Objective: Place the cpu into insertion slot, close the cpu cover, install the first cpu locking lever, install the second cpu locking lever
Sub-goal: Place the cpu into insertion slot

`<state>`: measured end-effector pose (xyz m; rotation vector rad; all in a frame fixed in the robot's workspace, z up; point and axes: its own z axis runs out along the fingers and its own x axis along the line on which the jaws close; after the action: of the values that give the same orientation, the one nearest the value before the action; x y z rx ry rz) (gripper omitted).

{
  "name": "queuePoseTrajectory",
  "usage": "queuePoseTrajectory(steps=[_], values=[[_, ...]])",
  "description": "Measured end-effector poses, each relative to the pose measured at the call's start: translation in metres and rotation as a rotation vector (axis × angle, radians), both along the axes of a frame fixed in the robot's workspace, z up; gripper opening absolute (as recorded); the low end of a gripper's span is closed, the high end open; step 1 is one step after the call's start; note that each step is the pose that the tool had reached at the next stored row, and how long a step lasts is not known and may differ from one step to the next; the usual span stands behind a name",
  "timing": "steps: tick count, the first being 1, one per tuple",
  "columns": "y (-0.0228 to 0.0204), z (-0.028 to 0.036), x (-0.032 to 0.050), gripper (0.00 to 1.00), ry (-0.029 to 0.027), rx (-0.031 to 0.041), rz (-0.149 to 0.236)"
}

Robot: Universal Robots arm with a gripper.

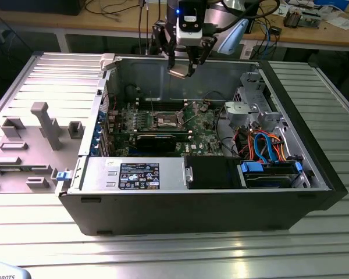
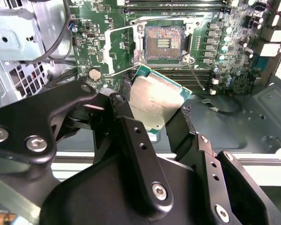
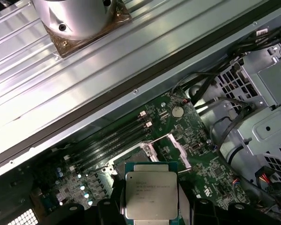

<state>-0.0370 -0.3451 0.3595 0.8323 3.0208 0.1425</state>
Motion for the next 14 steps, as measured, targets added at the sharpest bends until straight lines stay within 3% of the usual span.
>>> queuePoseTrajectory(steps=[4,14], values=[[0.0,0.0,0.0,0.54,0.0,0.0,-0.023],[0.0,-0.0001,0.0,0.54,0.0,0.0001,-0.026]])
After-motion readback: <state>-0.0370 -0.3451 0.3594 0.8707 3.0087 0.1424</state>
